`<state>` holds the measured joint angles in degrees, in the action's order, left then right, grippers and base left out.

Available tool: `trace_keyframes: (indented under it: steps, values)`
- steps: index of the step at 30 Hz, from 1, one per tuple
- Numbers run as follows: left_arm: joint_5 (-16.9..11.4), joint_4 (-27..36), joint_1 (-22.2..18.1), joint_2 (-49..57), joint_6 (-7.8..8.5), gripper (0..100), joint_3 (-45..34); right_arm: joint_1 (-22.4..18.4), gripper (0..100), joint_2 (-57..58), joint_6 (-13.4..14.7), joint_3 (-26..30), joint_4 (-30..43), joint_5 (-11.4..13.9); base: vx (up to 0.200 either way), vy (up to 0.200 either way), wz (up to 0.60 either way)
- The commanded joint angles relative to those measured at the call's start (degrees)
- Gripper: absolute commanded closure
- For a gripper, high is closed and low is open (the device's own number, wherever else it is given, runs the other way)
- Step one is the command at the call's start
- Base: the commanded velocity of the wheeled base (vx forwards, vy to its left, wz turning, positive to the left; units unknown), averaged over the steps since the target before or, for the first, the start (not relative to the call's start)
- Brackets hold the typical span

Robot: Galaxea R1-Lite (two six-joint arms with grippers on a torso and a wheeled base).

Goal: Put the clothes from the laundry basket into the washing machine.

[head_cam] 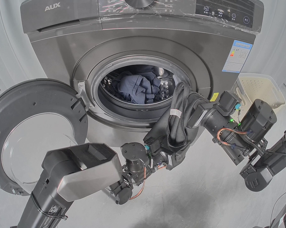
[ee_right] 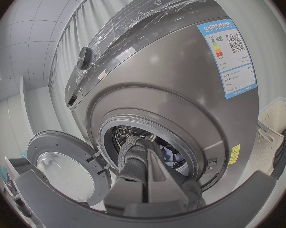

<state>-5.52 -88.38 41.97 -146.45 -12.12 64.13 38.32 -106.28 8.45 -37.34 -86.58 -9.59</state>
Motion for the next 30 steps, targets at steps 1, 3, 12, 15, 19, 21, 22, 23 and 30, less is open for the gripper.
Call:
trace_keyframes:
  steps: [1, 3, 12, 15, 19, 21, 22, 23, 30]
  values:
    - [0.6, 0.0, 0.0, -2.3, -0.10, 0, 2.6, 0.3, 100, -0.2, 0.0, 0.2, -0.1, 0.0, 0.000, 0.000, 0.00]
    - [0.6, 0.0, 0.1, -2.4, -0.10, 0, 2.7, 0.3, 100, -0.2, 0.1, 0.1, -0.1, -0.1, 0.000, 0.000, 0.00]
    - [1.0, -0.2, 0.0, -1.6, -0.10, 100, 1.1, 0.2, 100, -0.3, 0.1, 0.3, -0.1, -0.1, 0.000, 0.000, 0.00]
    - [1.0, -0.3, -0.3, 1.4, 0.08, 100, -2.4, -0.2, 100, -0.4, 0.1, 0.2, -0.1, 0.0, 0.000, 0.000, 0.00]
    - [0.9, -0.4, -0.6, 4.4, 0.43, 100, -6.8, -0.3, 100, -0.4, 0.1, 0.3, -0.1, -0.1, 0.000, 0.000, 0.00]
    - [0.9, -0.4, -0.8, 5.4, 0.43, 100, -8.0, -0.4, 100, -0.4, 0.1, 0.3, -0.1, -0.1, 0.000, 0.000, 0.00]
    - [0.8, -0.4, -1.1, 7.4, 0.43, 100, -10.3, -0.5, 100, -0.4, 0.1, 0.4, 0.0, -0.1, 0.000, 0.000, 0.00]
    - [0.6, -0.4, -1.5, 8.8, 0.52, 100, -12.0, -0.6, 100, -0.3, 0.1, 0.5, 0.0, -0.1, 0.000, 0.000, 0.00]
    - [0.4, -0.3, -3.5, 22.6, 1.66, 100, -30.1, -2.0, 100, -0.2, 0.1, 1.7, 0.0, 0.7, 0.000, 0.000, 0.00]
